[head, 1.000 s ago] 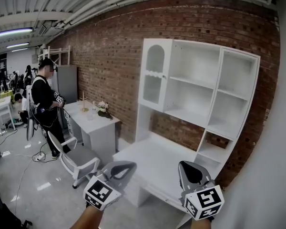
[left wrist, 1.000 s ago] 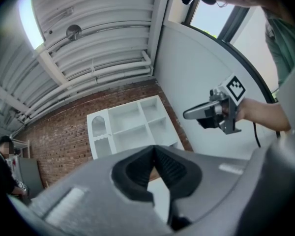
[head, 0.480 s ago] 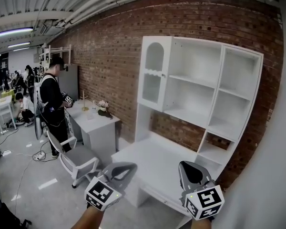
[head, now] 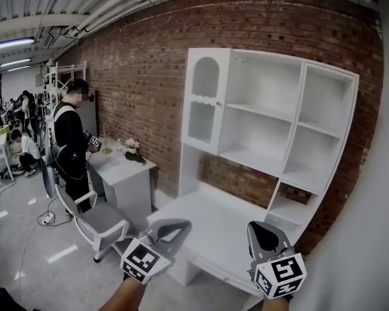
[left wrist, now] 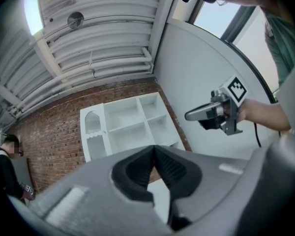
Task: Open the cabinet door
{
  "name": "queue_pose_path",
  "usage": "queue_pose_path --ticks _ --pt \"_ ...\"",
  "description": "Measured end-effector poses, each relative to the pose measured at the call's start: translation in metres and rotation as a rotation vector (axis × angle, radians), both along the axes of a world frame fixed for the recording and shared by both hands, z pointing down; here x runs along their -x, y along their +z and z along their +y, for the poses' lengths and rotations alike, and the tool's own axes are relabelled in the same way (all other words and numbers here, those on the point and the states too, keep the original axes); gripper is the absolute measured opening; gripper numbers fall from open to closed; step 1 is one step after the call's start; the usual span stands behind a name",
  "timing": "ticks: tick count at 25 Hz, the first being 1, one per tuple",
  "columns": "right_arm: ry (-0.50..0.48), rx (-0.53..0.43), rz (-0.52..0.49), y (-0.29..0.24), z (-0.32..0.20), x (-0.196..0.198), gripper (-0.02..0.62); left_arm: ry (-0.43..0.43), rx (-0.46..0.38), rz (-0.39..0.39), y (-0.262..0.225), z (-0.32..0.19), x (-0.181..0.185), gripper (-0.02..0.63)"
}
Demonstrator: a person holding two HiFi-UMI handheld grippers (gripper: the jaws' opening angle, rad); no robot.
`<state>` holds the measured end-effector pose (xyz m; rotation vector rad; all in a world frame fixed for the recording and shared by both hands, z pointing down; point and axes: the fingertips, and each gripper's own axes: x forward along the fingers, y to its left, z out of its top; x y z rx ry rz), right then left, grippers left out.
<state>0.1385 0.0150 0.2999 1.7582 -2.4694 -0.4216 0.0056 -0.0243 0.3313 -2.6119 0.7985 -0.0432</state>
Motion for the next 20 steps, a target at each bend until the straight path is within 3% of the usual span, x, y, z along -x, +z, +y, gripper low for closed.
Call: queue_pose_path --ticks 20 --pt "0.094 0.01 0.022 0.001 -0.086 0.057 0.006 0.102 0.005 0.027 -0.001 -0.095 0.052 0.002"
